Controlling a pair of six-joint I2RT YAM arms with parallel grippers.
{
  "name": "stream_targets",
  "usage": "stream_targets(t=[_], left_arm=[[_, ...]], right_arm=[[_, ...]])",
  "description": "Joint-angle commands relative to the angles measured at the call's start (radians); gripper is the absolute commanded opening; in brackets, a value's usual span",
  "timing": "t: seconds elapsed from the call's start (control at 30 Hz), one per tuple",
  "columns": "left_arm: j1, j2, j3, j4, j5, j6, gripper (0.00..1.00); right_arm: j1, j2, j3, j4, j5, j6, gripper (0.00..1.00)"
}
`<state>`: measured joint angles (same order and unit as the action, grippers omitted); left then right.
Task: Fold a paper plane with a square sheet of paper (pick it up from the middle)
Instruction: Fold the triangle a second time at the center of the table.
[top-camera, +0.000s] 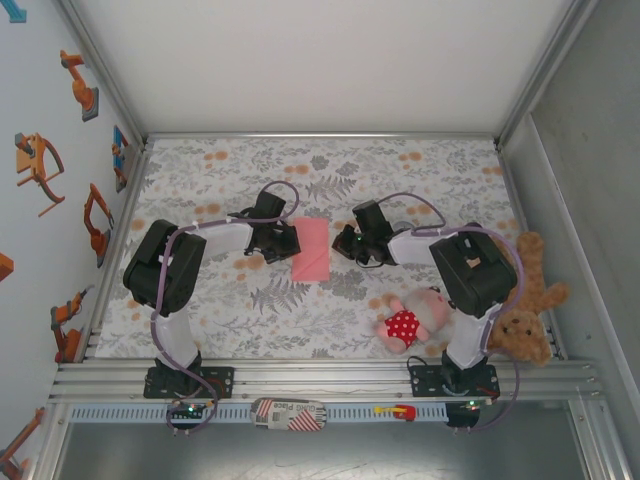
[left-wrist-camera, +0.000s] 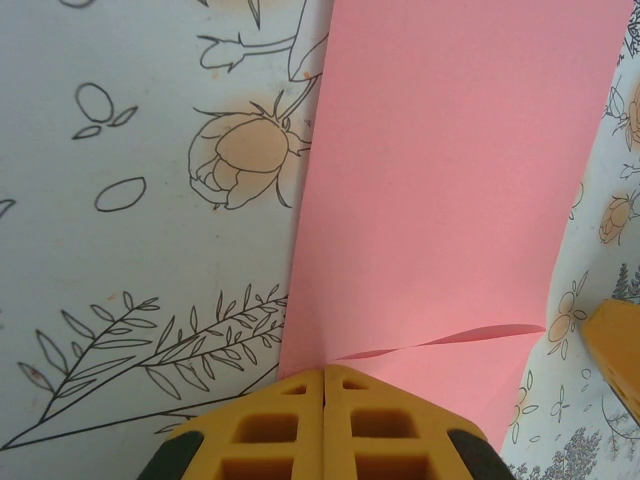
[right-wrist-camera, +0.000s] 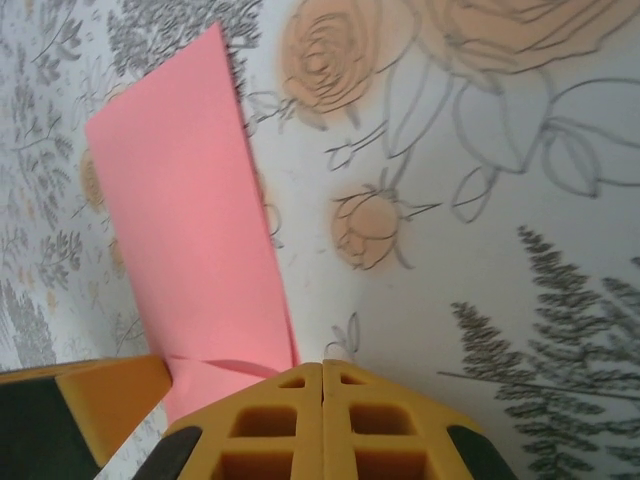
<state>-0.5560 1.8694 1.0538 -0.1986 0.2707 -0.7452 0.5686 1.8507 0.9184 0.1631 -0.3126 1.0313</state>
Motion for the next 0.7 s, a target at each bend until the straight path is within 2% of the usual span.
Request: stream_targets(t=[0.0,0.4,0.67], left_arm=[[0.014,0.045,-0.024,-0.091,-0.086,0.026,0.00],[0.014,0.027,-0.006,-0.085,-0.045,0.020,0.00],[0.015,0.005,0.047,-0.104,-0.002,0.045,0.00]], right_arm=[[0.042,-0.022,0.045,0.017,-0.042,-0.052,0.00],[0.082,0.136,0.135,0.036,-0.189,-0.017,0.00],[0.080,0.151,0.119,-0.077,-0.146,-0.058,0.00]])
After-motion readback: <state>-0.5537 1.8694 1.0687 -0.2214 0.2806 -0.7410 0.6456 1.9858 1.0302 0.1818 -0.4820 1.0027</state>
